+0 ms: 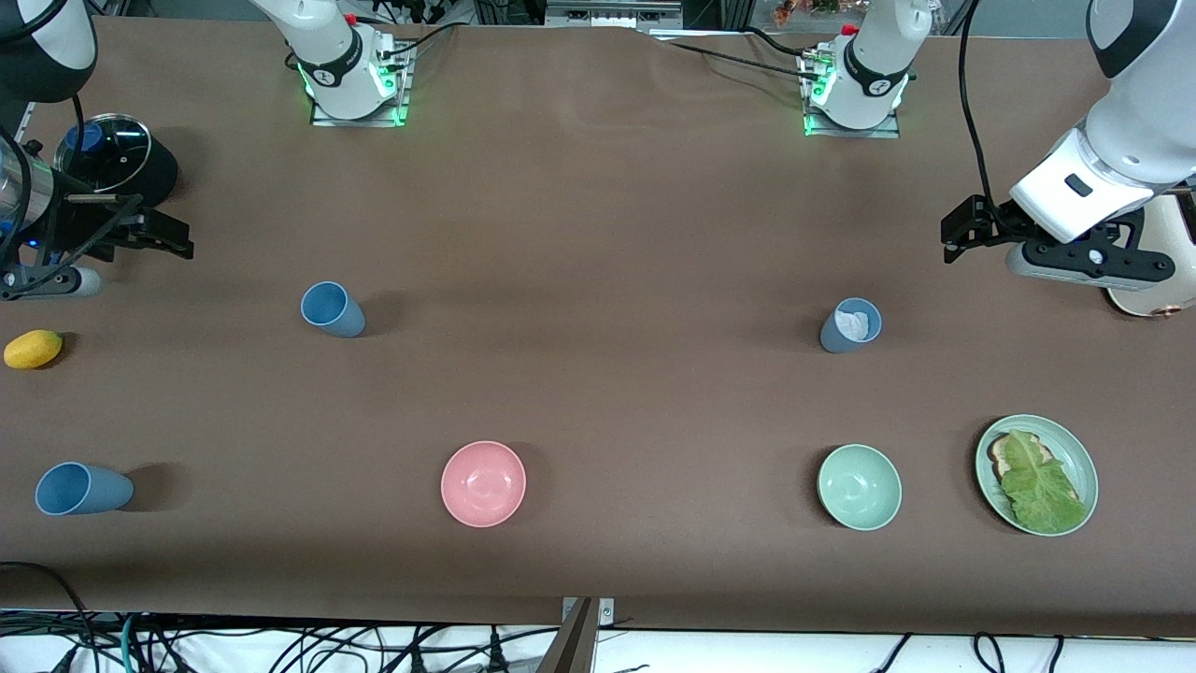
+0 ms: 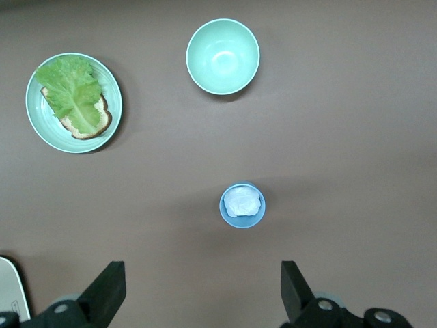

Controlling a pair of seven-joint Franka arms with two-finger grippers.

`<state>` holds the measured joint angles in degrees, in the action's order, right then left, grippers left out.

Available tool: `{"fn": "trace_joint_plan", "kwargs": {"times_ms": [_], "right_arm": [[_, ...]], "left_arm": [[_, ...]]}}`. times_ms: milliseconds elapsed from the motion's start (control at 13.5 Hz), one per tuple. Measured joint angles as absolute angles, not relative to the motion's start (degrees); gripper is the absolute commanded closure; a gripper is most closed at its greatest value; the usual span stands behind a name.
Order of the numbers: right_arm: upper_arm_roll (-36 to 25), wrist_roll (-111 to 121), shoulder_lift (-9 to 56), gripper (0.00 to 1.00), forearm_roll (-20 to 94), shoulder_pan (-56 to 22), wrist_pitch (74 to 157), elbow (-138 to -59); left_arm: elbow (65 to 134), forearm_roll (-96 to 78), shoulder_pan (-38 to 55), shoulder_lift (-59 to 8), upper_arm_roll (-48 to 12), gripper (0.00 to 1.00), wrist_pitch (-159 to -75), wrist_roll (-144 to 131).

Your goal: Stack blue cups with both arms

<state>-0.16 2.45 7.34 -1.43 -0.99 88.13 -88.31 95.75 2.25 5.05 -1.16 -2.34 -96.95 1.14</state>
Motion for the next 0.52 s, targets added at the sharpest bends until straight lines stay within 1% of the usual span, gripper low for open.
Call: {"fn": "trace_joint_plan", "kwargs": {"times_ms": [519], "right_arm": [[-0.16,2.45,7.34,0.0,-1.43,-0.99,88.12,-88.31]], "left_arm": [[95.74,2.25,5.27,-1.16,-3.06,0.0,-96.95,1.14]]}}
